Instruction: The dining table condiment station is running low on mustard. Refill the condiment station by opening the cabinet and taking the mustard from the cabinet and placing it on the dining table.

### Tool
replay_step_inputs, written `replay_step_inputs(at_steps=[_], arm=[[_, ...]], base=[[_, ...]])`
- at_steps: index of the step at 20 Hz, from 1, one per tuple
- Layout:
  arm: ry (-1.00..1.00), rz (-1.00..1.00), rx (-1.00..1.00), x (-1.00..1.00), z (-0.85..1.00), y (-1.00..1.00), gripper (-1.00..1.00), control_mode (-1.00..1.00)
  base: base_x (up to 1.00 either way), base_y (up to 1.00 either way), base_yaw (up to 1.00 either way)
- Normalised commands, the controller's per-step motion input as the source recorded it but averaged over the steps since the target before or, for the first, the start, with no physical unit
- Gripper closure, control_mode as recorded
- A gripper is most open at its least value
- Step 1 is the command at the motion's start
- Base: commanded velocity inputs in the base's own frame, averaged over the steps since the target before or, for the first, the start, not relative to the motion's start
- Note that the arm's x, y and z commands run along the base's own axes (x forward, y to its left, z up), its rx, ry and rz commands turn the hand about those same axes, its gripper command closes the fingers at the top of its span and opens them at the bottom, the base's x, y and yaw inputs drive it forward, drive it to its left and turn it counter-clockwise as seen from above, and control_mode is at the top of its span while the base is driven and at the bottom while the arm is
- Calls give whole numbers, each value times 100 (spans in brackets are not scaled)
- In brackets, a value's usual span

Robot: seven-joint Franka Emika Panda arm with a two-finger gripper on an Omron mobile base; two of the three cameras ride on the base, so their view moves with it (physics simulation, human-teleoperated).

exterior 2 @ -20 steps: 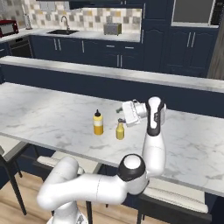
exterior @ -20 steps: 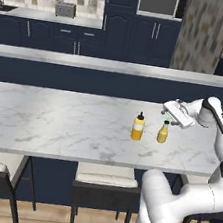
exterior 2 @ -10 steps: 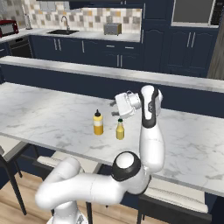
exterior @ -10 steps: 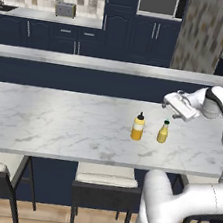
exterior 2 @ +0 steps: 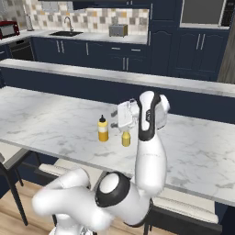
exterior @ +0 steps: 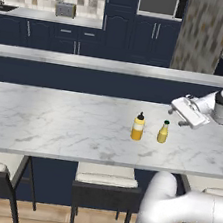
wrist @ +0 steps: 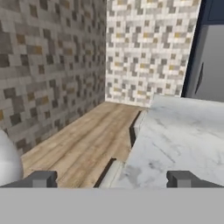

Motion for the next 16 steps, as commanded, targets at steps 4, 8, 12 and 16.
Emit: replay_step_inputs(at_steps=[4,8,12,16], arm=[[-3,-29,-11,-100,23,1,-100,-100],[-4,-31,-19,-92,58,0,-100,-100],[-2,-28,-21,-81,75,0,-100,-100],[-1,-25,-22,-75,71,0,-100,-100]], base=[[0,0,0],[0,0,0],[0,0,0],[0,0,0]])
